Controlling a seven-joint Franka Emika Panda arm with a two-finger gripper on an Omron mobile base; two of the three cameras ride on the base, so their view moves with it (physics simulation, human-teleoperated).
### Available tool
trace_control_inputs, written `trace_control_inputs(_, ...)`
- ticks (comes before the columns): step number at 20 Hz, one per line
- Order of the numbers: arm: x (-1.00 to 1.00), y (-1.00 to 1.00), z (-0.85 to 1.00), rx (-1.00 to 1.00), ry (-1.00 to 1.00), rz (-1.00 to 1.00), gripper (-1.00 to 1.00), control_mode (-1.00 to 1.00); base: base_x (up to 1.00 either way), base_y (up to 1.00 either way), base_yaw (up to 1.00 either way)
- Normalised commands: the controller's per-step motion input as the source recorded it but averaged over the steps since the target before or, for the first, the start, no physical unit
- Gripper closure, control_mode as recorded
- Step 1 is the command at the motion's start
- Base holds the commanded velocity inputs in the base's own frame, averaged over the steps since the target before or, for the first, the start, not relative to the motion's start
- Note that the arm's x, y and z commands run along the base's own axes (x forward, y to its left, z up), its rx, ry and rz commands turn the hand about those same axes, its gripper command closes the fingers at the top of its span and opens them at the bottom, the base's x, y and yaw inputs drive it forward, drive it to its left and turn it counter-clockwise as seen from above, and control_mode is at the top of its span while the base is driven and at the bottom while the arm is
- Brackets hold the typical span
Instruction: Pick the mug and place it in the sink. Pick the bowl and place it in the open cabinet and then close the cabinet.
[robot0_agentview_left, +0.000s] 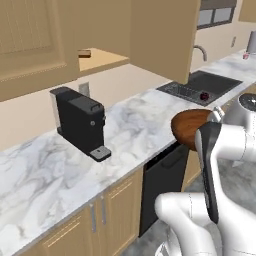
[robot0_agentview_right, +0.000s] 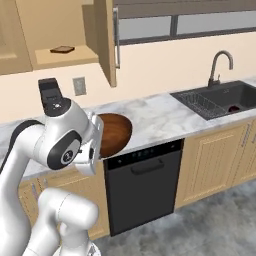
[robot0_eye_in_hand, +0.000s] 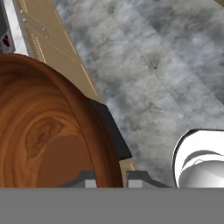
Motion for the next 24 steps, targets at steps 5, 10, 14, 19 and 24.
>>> trace_control_inputs(5,0.00,0.00,0.00,0.00,0.00,0.00,1.00,1.00,-0.07,0.89,-0.14)
trace_control_inputs(10,0.00,0.00,0.00,0.00,0.00,0.00,1.00,1.00,0.91,0.39,-0.20)
trace_control_inputs(14,0.00,0.00,0.00,0.00,0.00,0.00,1.00,1.00,1.00,0.55,-0.20)
trace_control_inputs(19,0.00,0.00,0.00,0.00,0.00,0.00,1.00,1.00,1.00,0.69,-0.14)
trace_control_inputs(24,0.00,0.00,0.00,0.00,0.00,0.00,1.00,1.00,0.97,0.15,-0.02)
